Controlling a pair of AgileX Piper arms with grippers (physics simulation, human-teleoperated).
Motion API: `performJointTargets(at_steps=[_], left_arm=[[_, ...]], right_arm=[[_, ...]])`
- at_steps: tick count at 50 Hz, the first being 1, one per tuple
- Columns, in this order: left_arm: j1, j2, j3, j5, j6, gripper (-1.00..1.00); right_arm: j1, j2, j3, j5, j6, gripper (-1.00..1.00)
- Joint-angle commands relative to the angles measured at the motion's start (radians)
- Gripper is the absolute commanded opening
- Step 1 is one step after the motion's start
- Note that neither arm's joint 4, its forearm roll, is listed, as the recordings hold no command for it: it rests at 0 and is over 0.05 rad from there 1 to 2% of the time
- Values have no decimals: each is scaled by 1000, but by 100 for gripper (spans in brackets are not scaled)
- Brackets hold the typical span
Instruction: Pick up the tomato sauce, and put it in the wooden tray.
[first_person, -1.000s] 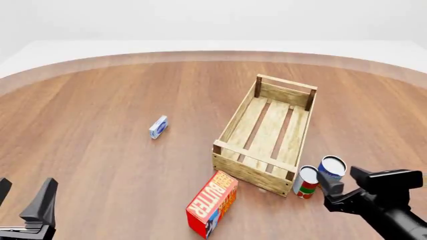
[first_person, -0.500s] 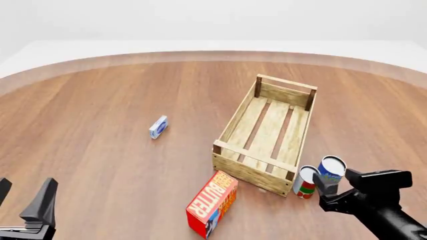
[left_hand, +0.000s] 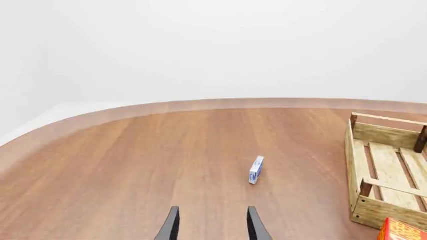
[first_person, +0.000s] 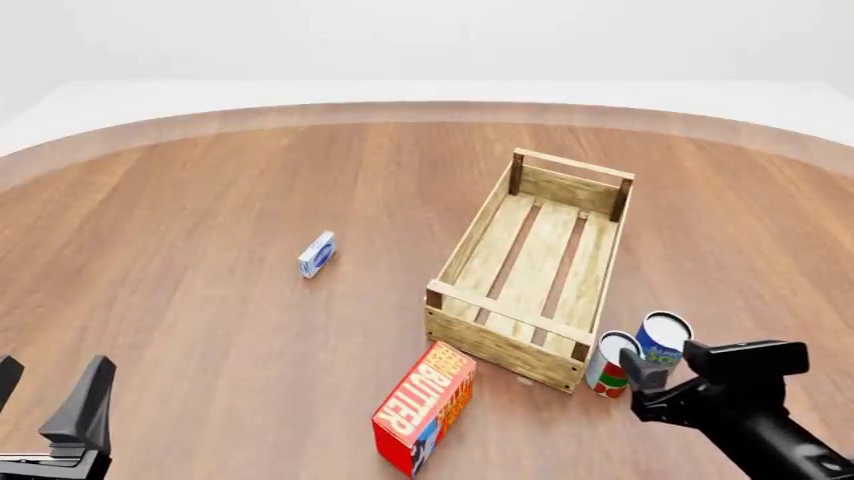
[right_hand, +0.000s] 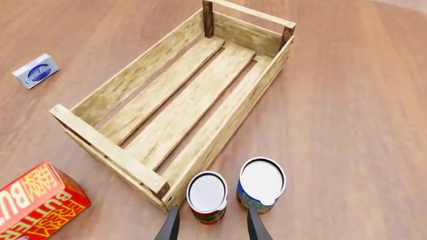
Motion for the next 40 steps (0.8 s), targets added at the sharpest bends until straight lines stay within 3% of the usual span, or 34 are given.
performJointTargets(at_steps=[1,40], left_arm=[[0,0,0,0,0,100],[0,0,0,0,0,100]], right_arm=[[-1,49,0,-39,0,100],[-2,235,-3,-190,16,100]])
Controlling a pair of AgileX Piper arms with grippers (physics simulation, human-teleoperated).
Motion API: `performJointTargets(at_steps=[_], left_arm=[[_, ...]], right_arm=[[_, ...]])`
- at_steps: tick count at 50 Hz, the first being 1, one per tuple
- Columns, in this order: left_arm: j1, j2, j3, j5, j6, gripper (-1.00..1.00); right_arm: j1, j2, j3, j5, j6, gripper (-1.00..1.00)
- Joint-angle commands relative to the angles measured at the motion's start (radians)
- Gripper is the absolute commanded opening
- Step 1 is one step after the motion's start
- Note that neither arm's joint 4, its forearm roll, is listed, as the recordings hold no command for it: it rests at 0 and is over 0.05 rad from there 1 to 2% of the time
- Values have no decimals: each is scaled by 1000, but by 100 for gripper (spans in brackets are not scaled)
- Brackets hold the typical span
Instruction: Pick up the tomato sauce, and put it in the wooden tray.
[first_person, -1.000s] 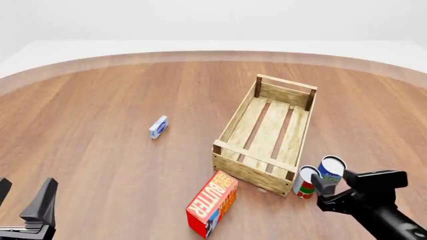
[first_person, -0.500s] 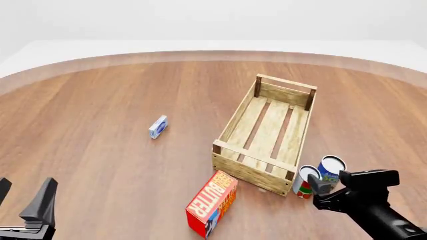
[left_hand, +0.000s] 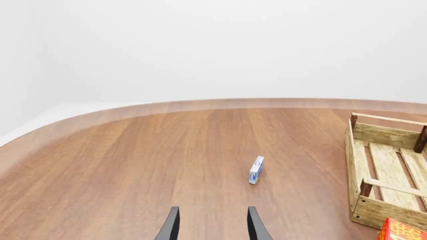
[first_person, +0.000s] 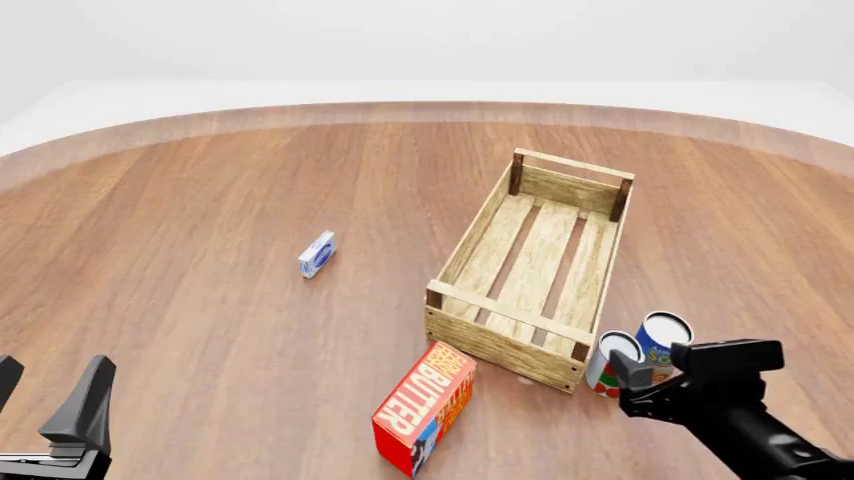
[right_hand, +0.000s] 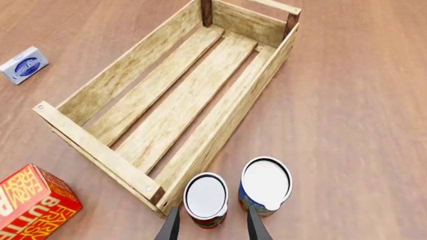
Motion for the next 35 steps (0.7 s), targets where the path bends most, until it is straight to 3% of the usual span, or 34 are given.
performJointTargets(at_steps=[1,35], left_arm=[[0,0,0,0,0,100],[0,0,0,0,0,100]], right_arm=[[2,55,-1,-44,6,100],[8,197,2,-164,23,100]])
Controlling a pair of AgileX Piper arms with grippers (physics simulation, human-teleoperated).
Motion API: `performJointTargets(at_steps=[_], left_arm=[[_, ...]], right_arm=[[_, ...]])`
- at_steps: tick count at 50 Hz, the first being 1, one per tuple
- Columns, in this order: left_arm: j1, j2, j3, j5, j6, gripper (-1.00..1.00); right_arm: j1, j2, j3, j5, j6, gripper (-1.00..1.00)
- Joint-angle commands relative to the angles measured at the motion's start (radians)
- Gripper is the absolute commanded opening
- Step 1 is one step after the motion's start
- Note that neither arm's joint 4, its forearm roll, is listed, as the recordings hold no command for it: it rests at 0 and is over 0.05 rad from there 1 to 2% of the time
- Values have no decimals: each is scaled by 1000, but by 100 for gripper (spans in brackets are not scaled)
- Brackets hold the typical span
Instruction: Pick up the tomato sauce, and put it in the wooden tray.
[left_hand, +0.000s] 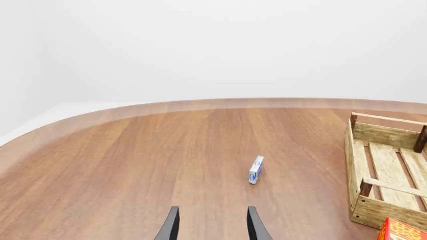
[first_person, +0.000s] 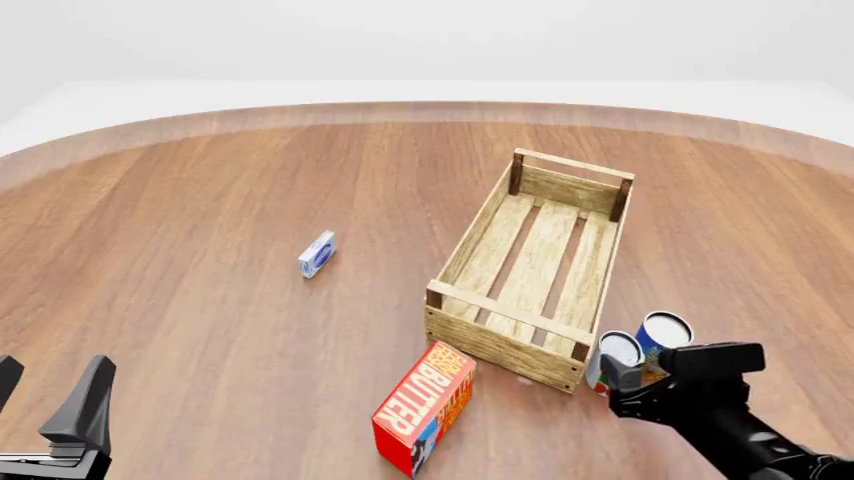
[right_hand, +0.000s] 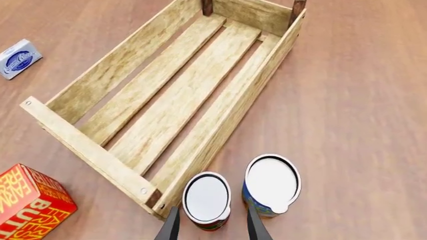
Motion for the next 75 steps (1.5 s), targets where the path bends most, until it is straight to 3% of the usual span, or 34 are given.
performJointTargets(at_steps=[1,75], left_arm=[[0,0,0,0,0,100],[0,0,0,0,0,100]], right_arm=[[1,45,1,-38,4,100],[9,193,-7,-159,29,100]])
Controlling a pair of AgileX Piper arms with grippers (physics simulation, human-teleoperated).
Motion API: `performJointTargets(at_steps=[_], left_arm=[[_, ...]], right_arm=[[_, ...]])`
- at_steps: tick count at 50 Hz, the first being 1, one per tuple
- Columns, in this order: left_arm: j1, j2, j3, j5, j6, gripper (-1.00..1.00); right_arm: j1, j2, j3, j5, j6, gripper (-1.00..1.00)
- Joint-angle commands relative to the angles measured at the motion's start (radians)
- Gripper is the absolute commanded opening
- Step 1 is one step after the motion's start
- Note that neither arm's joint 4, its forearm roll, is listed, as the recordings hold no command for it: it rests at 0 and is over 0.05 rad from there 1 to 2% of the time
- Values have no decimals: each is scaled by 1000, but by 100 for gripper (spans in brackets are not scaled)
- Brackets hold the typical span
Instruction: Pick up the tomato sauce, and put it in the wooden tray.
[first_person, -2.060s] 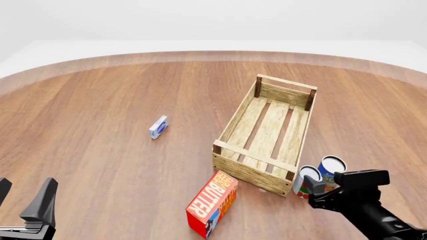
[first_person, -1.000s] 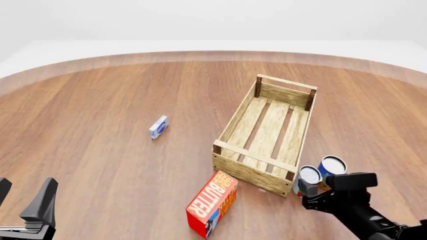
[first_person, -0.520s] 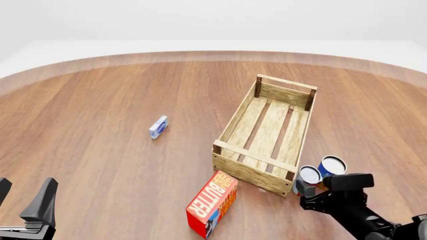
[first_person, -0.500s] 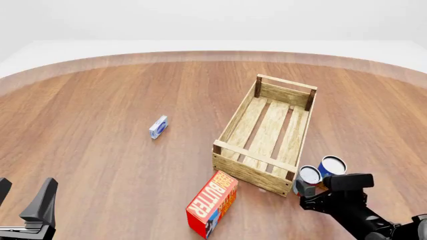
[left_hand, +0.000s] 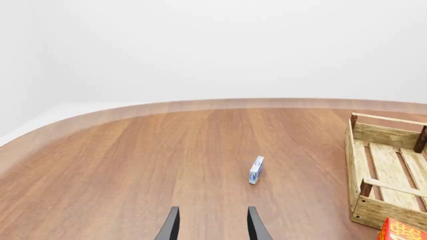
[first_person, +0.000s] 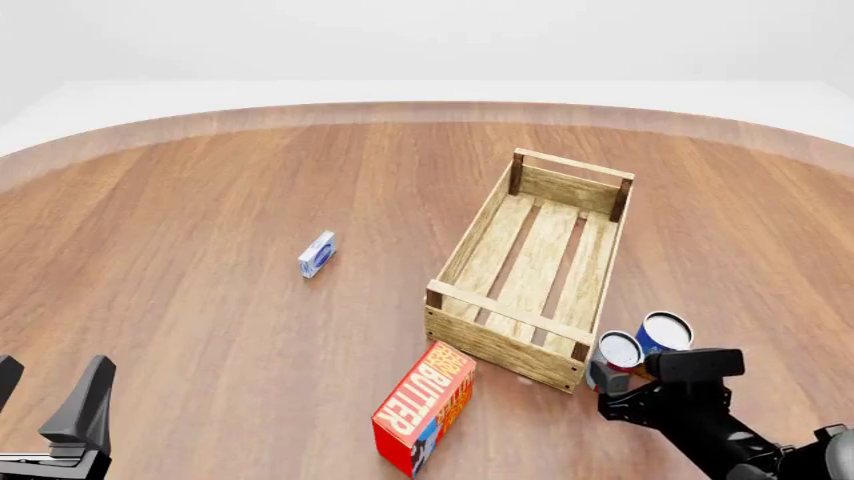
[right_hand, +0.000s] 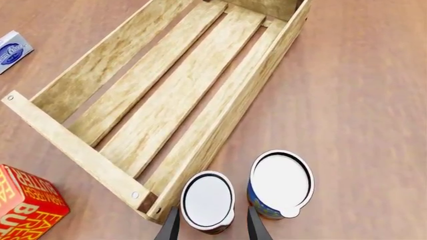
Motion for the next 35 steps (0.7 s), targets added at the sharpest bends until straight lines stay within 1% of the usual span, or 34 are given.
performJointTargets(at_steps=[1,17,18,35], left_arm=[[0,0,0,0,0,100],[0,0,0,0,0,100],[0,0,0,0,0,100],[0,0,0,0,0,100]], right_arm=[[-2,6,-1,-5,-1,100],[2,20,-10,-8,-2,100],[3,21,-10,-9,-1,-100],[5,24,-5,-13,3,-100]])
